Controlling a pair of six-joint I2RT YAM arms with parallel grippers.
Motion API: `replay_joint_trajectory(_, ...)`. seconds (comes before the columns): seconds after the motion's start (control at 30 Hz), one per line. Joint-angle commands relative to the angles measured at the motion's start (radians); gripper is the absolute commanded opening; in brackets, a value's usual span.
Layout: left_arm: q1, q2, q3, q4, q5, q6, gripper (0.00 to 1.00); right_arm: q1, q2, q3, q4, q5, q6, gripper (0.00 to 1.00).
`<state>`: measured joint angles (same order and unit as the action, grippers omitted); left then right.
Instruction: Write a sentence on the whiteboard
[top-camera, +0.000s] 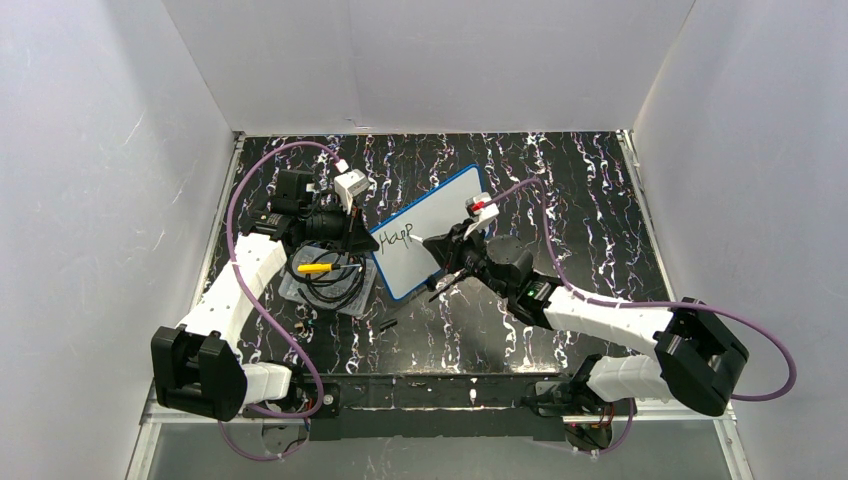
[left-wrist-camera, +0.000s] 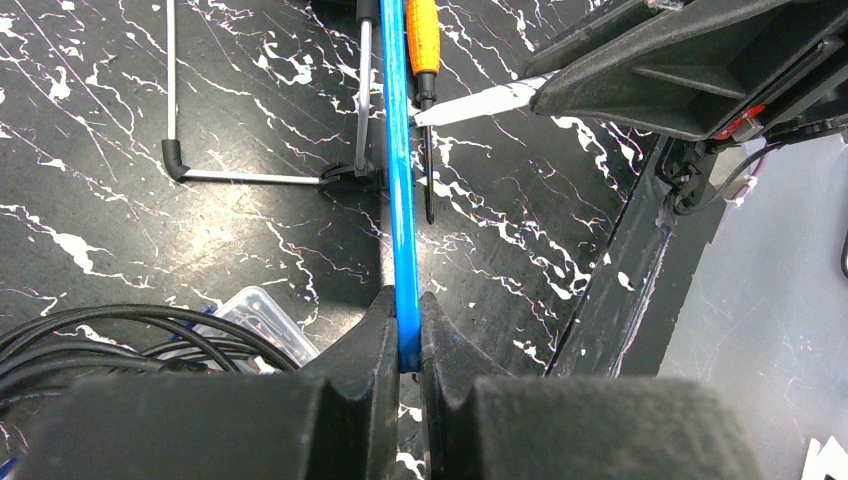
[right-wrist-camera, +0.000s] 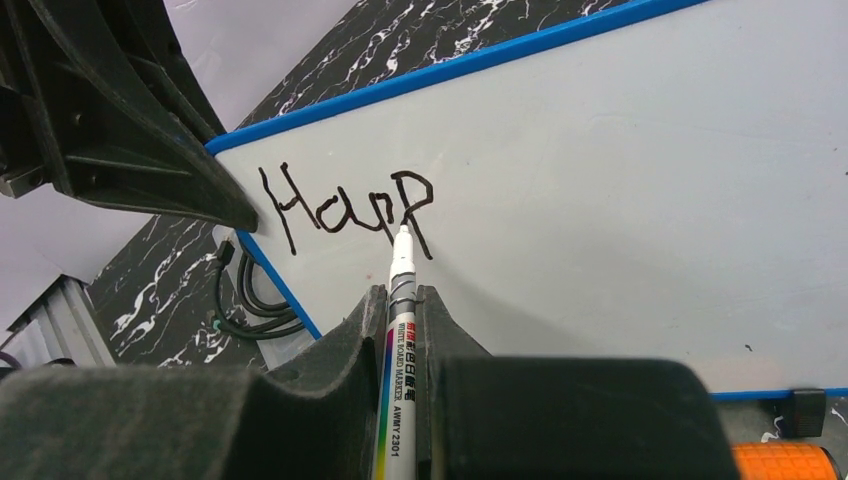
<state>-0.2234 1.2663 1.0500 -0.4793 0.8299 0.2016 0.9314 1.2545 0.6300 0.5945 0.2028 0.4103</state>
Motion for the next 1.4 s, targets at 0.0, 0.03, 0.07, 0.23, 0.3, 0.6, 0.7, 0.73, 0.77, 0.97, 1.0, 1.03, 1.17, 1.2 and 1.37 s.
replay_joint_trajectory(0.0, -0.002, -0.039, 0.027, -0.022, 0.097, -0.024, 0.00, 0.007, -0.032, -0.006, 0.041, 0.010, -0.002, 0.01)
replay_joint_trajectory(0.03, -0.002, -0.038, 0.025, -0.022, 0.097, -0.024, 0.00, 0.007, -0.045, -0.005, 0.034, 0.017, -0.006, 0.01)
replay_joint_trajectory(0.07, -0.002, -0.039, 0.025, -0.022, 0.097, -0.024, 0.00, 0.007, -0.059, -0.002, 0.024, 0.029, -0.017, 0.01)
replay_joint_trajectory(0.23, -0.002, -0.034, 0.026, -0.021, 0.098, -0.026, 0.00, 0.003, -0.091, 0.000, -0.012, 0.086, -0.051, 0.01)
replay_joint_trajectory(0.3, -0.002, -0.034, 0.027, -0.021, 0.099, -0.026, 0.00, -0.003, -0.090, 0.003, -0.015, 0.089, -0.057, 0.01)
replay_joint_trajectory(0.6, -0.002, -0.034, 0.025, -0.019, 0.104, -0.027, 0.00, -0.012, -0.055, 0.023, 0.017, 0.072, -0.069, 0.01)
replay_joint_trajectory(0.7, -0.002, -0.033, 0.025, -0.019, 0.104, -0.027, 0.00, -0.015, -0.042, 0.028, 0.030, 0.072, -0.070, 0.01)
replay_joint_trajectory(0.73, -0.002, -0.032, 0.025, -0.019, 0.104, -0.025, 0.00, -0.016, -0.039, 0.027, 0.037, 0.070, -0.068, 0.01)
replay_joint_trajectory(0.77, -0.001, -0.033, 0.024, -0.019, 0.104, -0.026, 0.00, -0.017, -0.036, 0.027, 0.047, 0.071, -0.067, 0.01)
replay_joint_trajectory(0.97, -0.002, -0.031, 0.025, -0.019, 0.107, -0.026, 0.00, -0.019, -0.020, 0.035, 0.069, 0.074, -0.068, 0.01)
replay_joint_trajectory(1.0, -0.003, -0.032, 0.024, -0.019, 0.107, -0.026, 0.00, -0.019, -0.018, 0.036, 0.071, 0.076, -0.068, 0.01)
replay_joint_trajectory(1.03, -0.002, -0.031, 0.025, -0.019, 0.107, -0.026, 0.00, -0.019, -0.017, 0.037, 0.072, 0.080, -0.068, 0.01)
replay_joint_trajectory(1.17, -0.002, -0.033, 0.025, -0.019, 0.109, -0.026, 0.00, -0.020, -0.004, 0.035, 0.072, 0.093, -0.075, 0.01)
replay_joint_trajectory(1.2, -0.002, -0.032, 0.024, -0.019, 0.109, -0.025, 0.00, -0.020, 0.000, 0.035, 0.069, 0.096, -0.076, 0.01)
replay_joint_trajectory(1.37, -0.002, -0.036, 0.025, -0.019, 0.110, -0.025, 0.00, -0.019, 0.011, 0.011, 0.046, 0.097, -0.068, 0.01)
